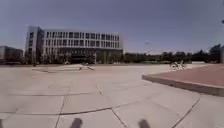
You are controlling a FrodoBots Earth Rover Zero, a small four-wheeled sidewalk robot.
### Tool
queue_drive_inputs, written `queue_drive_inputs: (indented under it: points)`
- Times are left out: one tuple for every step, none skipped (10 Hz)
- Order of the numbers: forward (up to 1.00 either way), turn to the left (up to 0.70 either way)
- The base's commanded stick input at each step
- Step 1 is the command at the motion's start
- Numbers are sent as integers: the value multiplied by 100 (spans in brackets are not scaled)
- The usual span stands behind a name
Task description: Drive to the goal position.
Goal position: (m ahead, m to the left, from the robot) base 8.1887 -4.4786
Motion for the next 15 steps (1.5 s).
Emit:
queue_drive_inputs:
  points:
    - [100,0]
    - [100,0]
    - [100,0]
    - [100,0]
    - [100,0]
    - [100,0]
    - [100,0]
    - [100,0]
    - [100,0]
    - [100,0]
    - [100,0]
    - [100,0]
    - [100,0]
    - [100,0]
    - [100,0]
